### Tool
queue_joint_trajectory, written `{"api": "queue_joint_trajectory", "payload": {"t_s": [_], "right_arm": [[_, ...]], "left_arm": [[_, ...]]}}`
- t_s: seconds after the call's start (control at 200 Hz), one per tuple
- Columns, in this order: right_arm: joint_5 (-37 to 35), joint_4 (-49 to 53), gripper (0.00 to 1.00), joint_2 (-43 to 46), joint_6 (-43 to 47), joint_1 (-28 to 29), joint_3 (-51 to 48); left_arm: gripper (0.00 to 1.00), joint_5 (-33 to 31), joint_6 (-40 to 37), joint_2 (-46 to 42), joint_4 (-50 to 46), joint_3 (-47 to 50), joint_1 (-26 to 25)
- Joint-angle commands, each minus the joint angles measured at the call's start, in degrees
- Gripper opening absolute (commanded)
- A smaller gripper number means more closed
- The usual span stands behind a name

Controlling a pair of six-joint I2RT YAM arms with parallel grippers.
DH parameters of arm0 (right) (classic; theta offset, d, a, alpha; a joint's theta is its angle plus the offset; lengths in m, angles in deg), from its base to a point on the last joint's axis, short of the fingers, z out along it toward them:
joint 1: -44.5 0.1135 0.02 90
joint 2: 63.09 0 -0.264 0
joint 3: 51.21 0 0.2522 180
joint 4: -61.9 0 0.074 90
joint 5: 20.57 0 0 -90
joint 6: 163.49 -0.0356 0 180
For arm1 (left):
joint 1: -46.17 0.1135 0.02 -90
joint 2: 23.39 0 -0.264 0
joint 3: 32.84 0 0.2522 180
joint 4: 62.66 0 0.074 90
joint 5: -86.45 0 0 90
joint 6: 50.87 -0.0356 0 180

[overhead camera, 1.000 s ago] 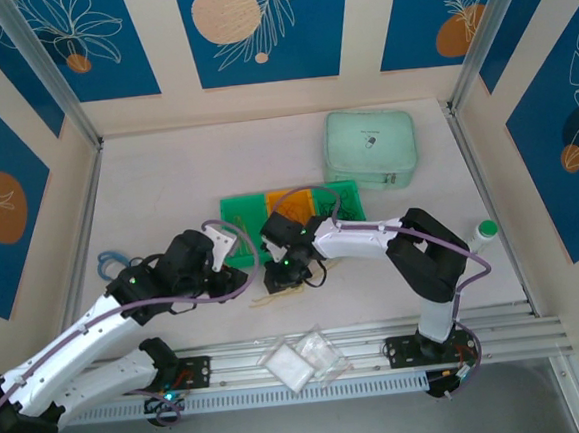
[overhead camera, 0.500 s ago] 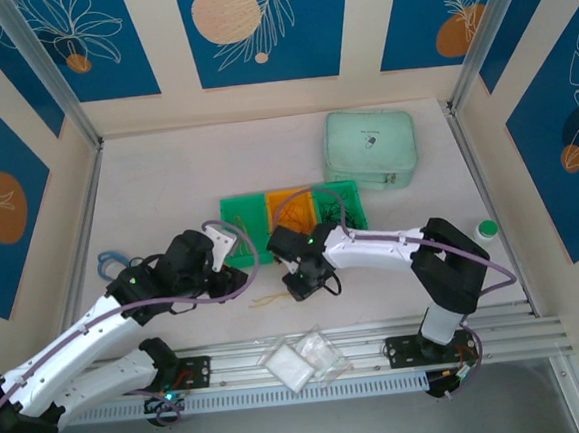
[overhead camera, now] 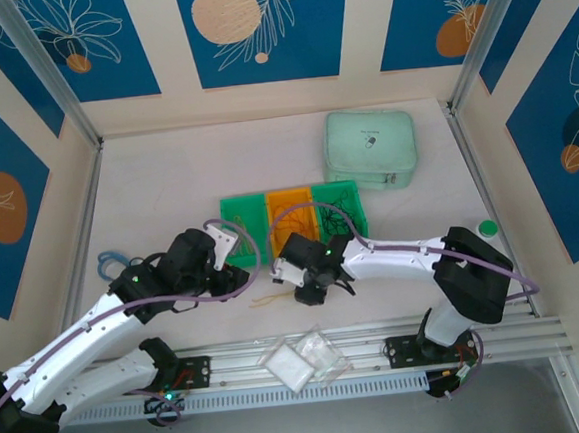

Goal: Untangle the cables

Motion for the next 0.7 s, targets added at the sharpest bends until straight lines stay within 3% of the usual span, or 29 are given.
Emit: {"api": "queue_joint_trajectory", "payload": {"t_s": [0.0,0.46,0.695], "right_arm": [[4.13,-4.05,0.26,2.30,7.16,-1.63,-1.04],[13.75,-1.86,0.26,-0.13,9.24,-4.40,1.54],[11.27,-2.84,0.26,-2.44,10.74,-4.69,3.01]], "left_arm": [[0.48,-0.34,-1.06,-0.74,0.07,-0.81,0.47],[0.48,-0.69,-1.44,-2.23,-0.80,0.02,0.84],[0.48,-0.60,-1.85,-3.10,-1.10,0.27,1.24]]}}
